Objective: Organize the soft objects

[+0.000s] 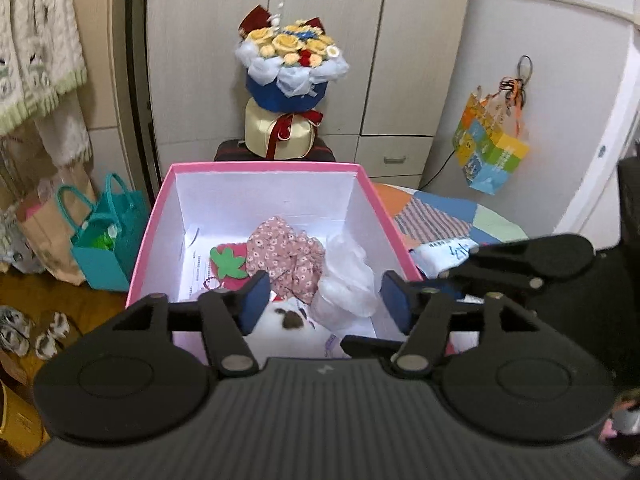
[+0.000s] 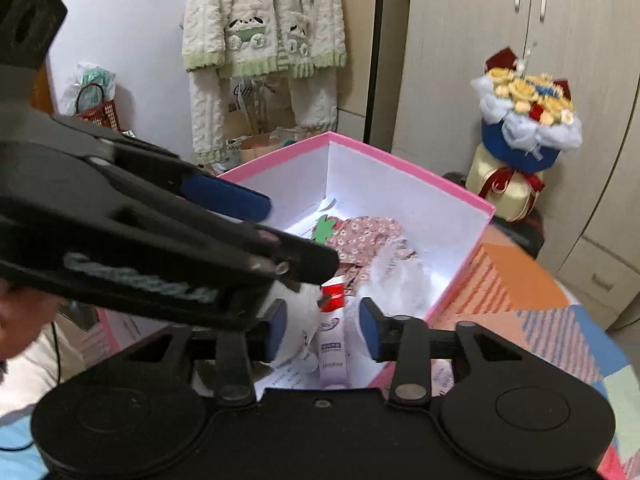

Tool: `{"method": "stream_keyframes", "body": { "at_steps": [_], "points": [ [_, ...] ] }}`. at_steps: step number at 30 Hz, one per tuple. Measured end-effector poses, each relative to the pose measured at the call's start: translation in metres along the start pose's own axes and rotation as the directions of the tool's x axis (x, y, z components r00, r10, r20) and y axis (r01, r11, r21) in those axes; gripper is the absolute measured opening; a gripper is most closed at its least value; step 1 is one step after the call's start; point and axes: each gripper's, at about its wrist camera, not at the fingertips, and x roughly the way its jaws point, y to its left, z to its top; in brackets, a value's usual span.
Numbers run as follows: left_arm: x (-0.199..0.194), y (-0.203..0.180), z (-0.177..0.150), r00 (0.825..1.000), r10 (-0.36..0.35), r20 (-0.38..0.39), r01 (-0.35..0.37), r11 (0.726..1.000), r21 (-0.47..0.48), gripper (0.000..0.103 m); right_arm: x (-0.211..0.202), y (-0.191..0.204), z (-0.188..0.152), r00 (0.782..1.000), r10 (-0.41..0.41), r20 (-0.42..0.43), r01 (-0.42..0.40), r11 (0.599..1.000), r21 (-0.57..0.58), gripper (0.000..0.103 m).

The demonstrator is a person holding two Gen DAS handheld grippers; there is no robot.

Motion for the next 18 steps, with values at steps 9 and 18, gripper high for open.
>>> {"method": "stream_keyframes", "body": {
  "at_steps": [9,18],
  "points": [
    [-0.060,-0.043,-0.010,0.992,0.091,0.090,-0.107,0.976,0.191,0.081,-0.053,0.011,-0.010,0.998,-0.035,0.058,0.038,0.998,-0.052,0.075],
    [-0.114,-0.075,-0.019,0.984,0.080,0.158,-0.118,0.961,0.250,0.095,-0.111,0.020,-0.024,0.993,-0.062,0.102,0.071,0.994,-0.080,0.080]
  ]
}}
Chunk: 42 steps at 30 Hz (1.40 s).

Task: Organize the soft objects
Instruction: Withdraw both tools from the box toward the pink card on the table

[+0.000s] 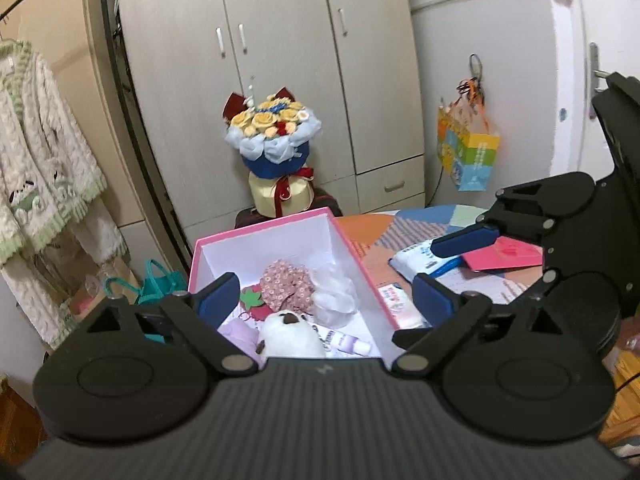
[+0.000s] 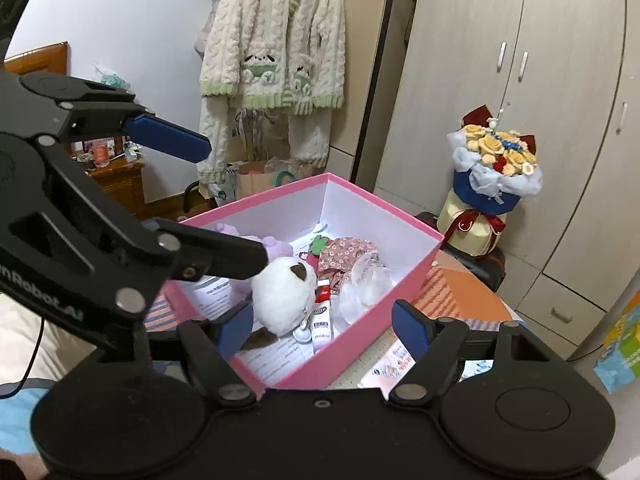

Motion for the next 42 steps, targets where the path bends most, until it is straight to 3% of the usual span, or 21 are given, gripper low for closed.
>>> {"method": "stream_keyframes", "body": {
  "at_steps": [4,10,20,27,36,42],
  "points": [
    [-0.019,-0.018,-0.001,1.000,0.008,0.024,-0.008,1.000,0.024,0.097,-0.030,0.001,-0.011,1.000,-0.003,0.017,0.003,1.000,-0.016,0.080],
    [-0.034,-0.046,-0.004,0.997,-0.064,0.043,0.062,0.997,0.048,0.097,-0.077,-0.021,-0.051,0.998,0.022,0.052,-0.025,0.997,0.075,0.082],
    [-0.012,-0.100,-0.022,0.968,-0.252,0.001,0.252,0.966,0.063,0.097,-0.110,-0.068,-0.129,0.998,-0.039,0.043,0.028,0.972,0.235,0.086],
    [0.037,-0.132,-0.020,0.945,-0.325,-0.029,0.326,0.945,0.013,0.096,-0.095,-0.101,-0.161,0.994,-0.110,0.015,0.101,0.947,0.304,0.087],
    [0.110,-0.147,-0.014,0.955,-0.296,-0.030,0.293,0.952,-0.086,0.094,-0.045,-0.139,-0.189,0.970,-0.236,-0.063,0.244,0.925,0.290,0.088],
    [0.168,-0.147,-0.005,0.945,-0.317,-0.079,0.295,0.932,-0.209,0.091,-0.007,-0.152,-0.198,0.947,-0.314,-0.074,0.322,0.918,0.232,0.088]
  ]
}}
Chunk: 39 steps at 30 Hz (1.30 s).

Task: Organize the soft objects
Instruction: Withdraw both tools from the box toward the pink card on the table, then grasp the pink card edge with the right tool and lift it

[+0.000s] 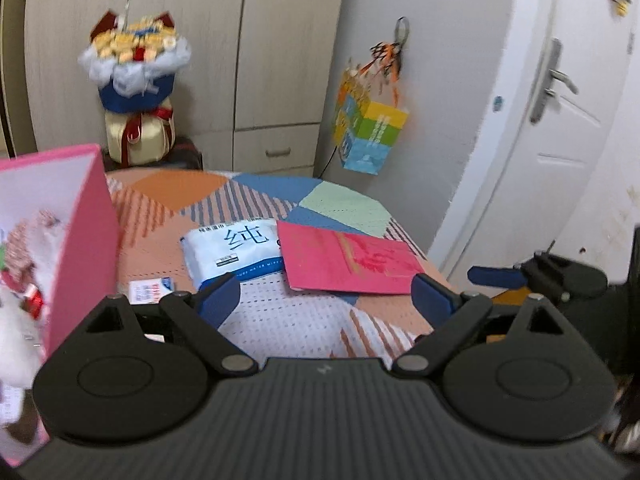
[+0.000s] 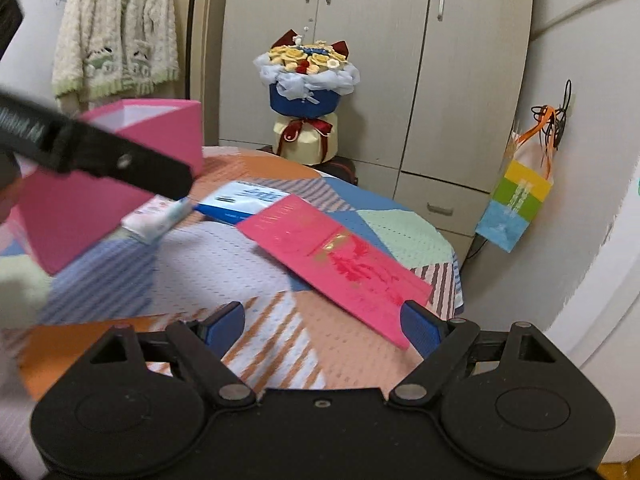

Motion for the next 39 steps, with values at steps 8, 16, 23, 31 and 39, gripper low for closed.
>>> {"method": "stream_keyframes", "body": {
  "at_steps": [8,16,23,31,39],
  "points": [
    [0.076,0.018,0.006,0.994,0.033,-0.108,-0.051,0.986,-0.161,0.083,0.047,0.013,0.001,0.999,-0.032,0.000,0.032,0.984,-0.174,0.088],
    [0.105,0.025,0.001,0.992,0.029,-0.123,-0.059,0.967,-0.247,0.083,0.068,0.006,0.009,1.000,0.014,-0.005,-0.014,0.993,-0.115,0.087],
    [0.116,0.033,-0.002,0.989,-0.024,-0.147,-0.031,0.932,-0.360,0.042,0.078,-0.009,0.008,0.998,0.062,-0.024,-0.063,0.998,-0.004,0.084],
    [0.108,0.042,-0.006,0.994,-0.087,-0.067,0.046,0.881,-0.471,0.015,0.079,-0.007,0.007,0.999,0.034,-0.020,-0.034,0.999,0.007,0.082],
    [0.090,0.035,0.002,0.997,-0.078,-0.020,0.061,0.898,-0.435,0.011,0.074,-0.003,0.002,0.993,-0.118,-0.007,0.118,0.991,-0.060,0.044]
  ]
}}
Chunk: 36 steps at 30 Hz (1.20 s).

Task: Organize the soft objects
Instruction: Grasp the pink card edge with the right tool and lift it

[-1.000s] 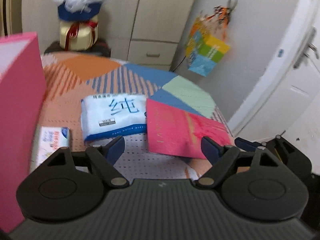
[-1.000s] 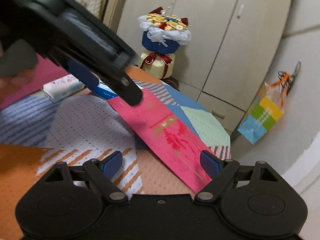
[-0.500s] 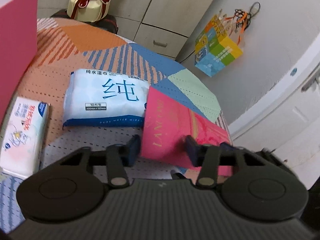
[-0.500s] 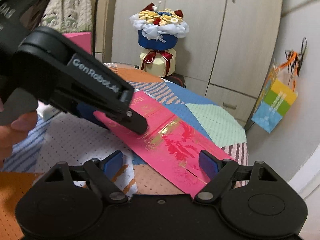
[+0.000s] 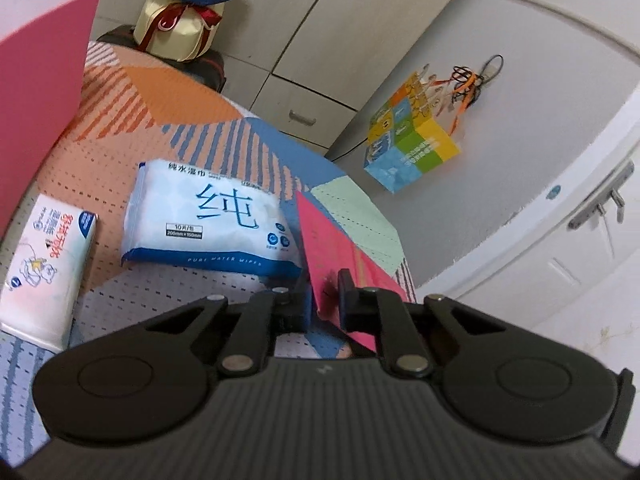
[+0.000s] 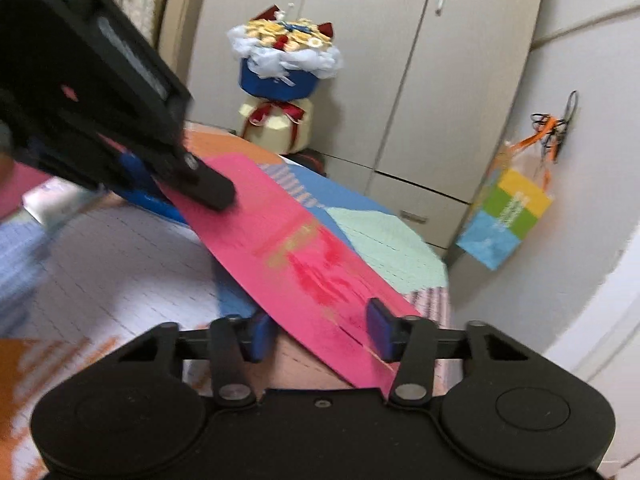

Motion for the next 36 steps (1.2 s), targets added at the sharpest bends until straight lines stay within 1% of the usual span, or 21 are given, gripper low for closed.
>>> {"method": "stream_keyframes", "body": {
  "at_steps": [1,2,3,4,6,9,13,17,21,24,26,30,36],
  "points": [
    [-0.001,-0.002,0.000,1.000,0.005,0.000,-0.005,1.000,0.011,0.011,-0.002,0.001,-0.001,1.000,-0.009,0.003,0.009,1.000,-0.009,0.041],
    [0.000,-0.004,-0.001,1.000,0.012,-0.005,-0.012,1.000,0.028,0.010,-0.005,0.003,-0.001,1.000,-0.017,0.008,0.018,1.000,-0.022,0.031],
    [0.000,-0.005,-0.002,1.000,0.017,-0.008,-0.017,0.999,0.039,0.010,-0.008,0.005,-0.001,0.999,-0.027,0.017,0.028,0.999,-0.030,0.025],
    [-0.001,-0.006,-0.004,1.000,0.019,-0.006,-0.019,0.999,0.046,0.011,-0.010,0.006,-0.001,0.999,-0.037,0.026,0.038,0.999,-0.036,0.024],
    [-0.004,-0.009,-0.006,1.000,0.022,-0.004,-0.021,0.998,0.065,0.011,-0.015,0.002,-0.002,0.999,-0.031,0.040,0.032,0.999,-0.018,0.021],
    [-0.013,-0.011,-0.011,1.000,0.016,-0.002,-0.015,0.996,0.087,0.011,-0.023,0.000,-0.001,0.998,-0.033,0.057,0.034,0.999,-0.005,0.020],
    [-0.028,-0.016,-0.017,1.000,0.015,0.005,-0.016,0.992,0.124,0.011,-0.035,0.010,-0.004,0.997,-0.044,0.066,0.045,0.999,-0.025,0.019],
    [-0.044,-0.021,-0.026,1.000,0.018,-0.004,-0.017,0.988,0.156,0.011,-0.050,0.016,-0.006,0.998,-0.036,0.057,0.037,0.999,-0.026,0.019],
    [-0.063,-0.021,-0.035,1.000,0.013,-0.009,-0.011,0.984,0.180,0.011,-0.068,0.026,-0.009,0.998,-0.030,0.051,0.032,0.998,-0.051,0.018],
    [-0.079,-0.019,-0.042,1.000,0.004,-0.014,-0.001,0.980,0.197,0.011,-0.081,0.034,-0.012,0.999,-0.016,0.050,0.019,0.998,-0.062,0.018],
    [-0.090,-0.016,-0.047,1.000,-0.010,-0.028,0.015,0.982,0.190,0.011,-0.089,0.038,-0.014,0.999,-0.007,0.045,0.009,0.999,-0.042,0.018],
    [-0.111,-0.017,-0.058,1.000,-0.021,-0.023,0.025,0.976,0.216,0.012,-0.107,0.047,-0.018,0.999,0.009,0.047,-0.008,1.000,-0.027,0.018],
    [-0.144,-0.016,-0.069,0.999,-0.046,-0.007,0.046,0.966,0.256,0.012,-0.136,0.063,-0.020,0.997,0.014,0.077,-0.009,0.998,-0.065,0.017]
  ]
}}
